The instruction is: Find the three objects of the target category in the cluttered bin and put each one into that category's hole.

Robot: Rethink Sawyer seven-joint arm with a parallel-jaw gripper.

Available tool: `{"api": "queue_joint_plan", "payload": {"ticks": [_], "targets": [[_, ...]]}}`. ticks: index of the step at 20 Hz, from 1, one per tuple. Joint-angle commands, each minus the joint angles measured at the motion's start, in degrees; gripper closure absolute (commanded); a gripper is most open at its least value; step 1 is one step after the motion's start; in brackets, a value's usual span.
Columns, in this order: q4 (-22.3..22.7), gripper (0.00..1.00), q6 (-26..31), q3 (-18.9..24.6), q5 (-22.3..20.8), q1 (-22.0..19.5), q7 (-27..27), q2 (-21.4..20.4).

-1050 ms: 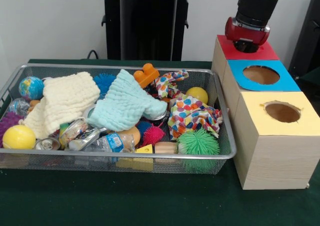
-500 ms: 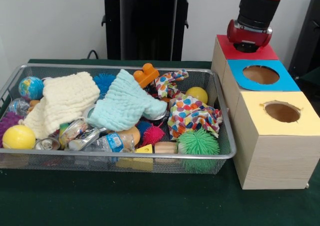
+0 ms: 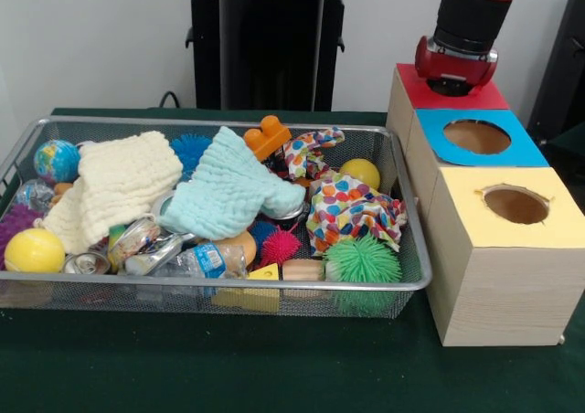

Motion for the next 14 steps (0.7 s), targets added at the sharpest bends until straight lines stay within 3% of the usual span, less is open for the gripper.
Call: {"api": "queue_joint_plan", "payload": {"ticks": [1, 14], "targets": [[1.9, 0.0, 4.6, 3.8, 2.3, -2.9, -0.7, -2.8], [6.2, 0.0, 7.4, 6.8, 5.6, -5.8, -1.8, -9.3]]}}
